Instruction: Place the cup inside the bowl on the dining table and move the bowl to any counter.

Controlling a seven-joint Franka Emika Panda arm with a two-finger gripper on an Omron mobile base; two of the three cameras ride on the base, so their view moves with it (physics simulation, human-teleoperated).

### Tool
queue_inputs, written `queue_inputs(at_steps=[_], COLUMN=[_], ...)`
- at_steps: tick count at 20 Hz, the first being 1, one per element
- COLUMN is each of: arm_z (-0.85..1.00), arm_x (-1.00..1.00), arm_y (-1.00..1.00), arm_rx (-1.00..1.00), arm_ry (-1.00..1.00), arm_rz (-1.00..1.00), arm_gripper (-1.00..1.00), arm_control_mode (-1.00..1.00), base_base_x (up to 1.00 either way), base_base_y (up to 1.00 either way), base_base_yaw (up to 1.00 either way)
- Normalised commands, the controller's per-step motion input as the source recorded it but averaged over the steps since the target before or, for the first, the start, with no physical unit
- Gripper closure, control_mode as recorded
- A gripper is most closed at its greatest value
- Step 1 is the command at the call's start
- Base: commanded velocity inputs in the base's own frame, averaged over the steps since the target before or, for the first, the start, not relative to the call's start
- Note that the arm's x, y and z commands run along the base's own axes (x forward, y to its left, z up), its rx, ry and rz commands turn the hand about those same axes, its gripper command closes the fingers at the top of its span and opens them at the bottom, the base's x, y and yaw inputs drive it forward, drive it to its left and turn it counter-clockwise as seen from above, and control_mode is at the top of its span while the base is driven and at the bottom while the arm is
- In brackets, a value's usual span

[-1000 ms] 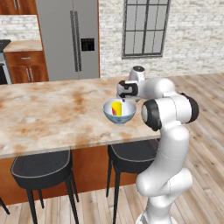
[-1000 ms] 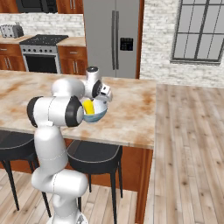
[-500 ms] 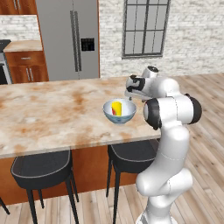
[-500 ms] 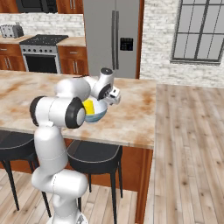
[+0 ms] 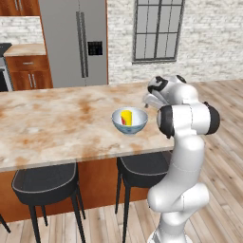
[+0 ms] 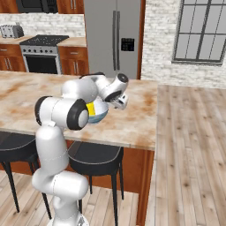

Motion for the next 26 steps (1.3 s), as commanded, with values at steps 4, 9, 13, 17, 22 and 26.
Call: queue_inputs(at_steps=[4, 9, 13, 17, 22, 26], arm_z=[0.00, -0.08, -0.07, -0.12, -0.17, -0.14], arm_x=[0.00, 0.00, 0.00, 0.00, 0.02, 0.01], arm_y=[0.00, 0.04, 0.21, 0.23, 0.06, 0.03], arm_rx=[0.05, 0.00, 0.00, 0.00, 0.00, 0.00], arm_ry=[0.00, 0.01, 0.03, 0.03, 0.03, 0.04], arm_rz=[0.00, 0.00, 0.00, 0.00, 0.00, 0.00], arm_gripper=[-1.00, -1.00, -1.00, -1.00, -1.00, -1.00], arm_control_mode=[-1.00, -1.00, -1.00, -1.00, -1.00, -1.00], base_base_x=[0.00, 0.00, 0.00, 0.00, 0.00, 0.00], base_base_y=[0.00, 0.00, 0.00, 0.00, 0.00, 0.00], base_base_yaw=[0.00, 0.00, 0.00, 0.00, 0.00, 0.00])
